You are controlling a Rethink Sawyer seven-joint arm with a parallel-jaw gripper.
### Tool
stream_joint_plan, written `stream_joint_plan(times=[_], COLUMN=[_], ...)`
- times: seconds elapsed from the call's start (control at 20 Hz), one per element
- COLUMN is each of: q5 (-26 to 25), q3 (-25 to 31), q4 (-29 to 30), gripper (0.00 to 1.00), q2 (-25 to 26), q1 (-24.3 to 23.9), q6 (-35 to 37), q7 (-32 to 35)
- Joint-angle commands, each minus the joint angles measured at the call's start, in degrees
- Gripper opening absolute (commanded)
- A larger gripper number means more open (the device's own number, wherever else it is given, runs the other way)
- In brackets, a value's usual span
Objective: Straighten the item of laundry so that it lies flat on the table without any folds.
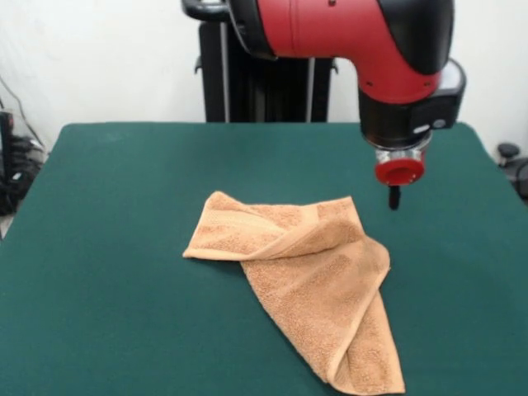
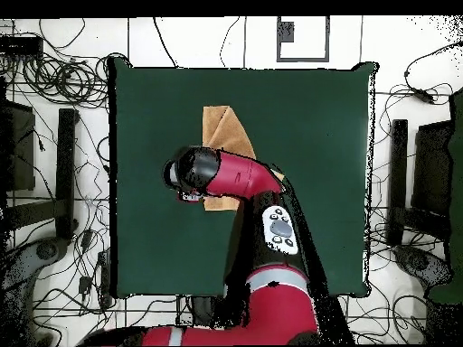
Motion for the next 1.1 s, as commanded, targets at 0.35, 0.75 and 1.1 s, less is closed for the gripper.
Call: stream_joint_plan(times=[0.35,0.75,1.1], q5=[3.5,5.8,7.5], q3=[-8.9,-14.8,-18.1], q4=[-3.7,-6.0,-6.2], gripper=[1.00,1.00,1.00], q2=[4.6,7.6,8.5], q1=[9.3,13.7,15.2], q6=[4.4,0.2,-1.0], q7=[17.6,20.2,18.6])
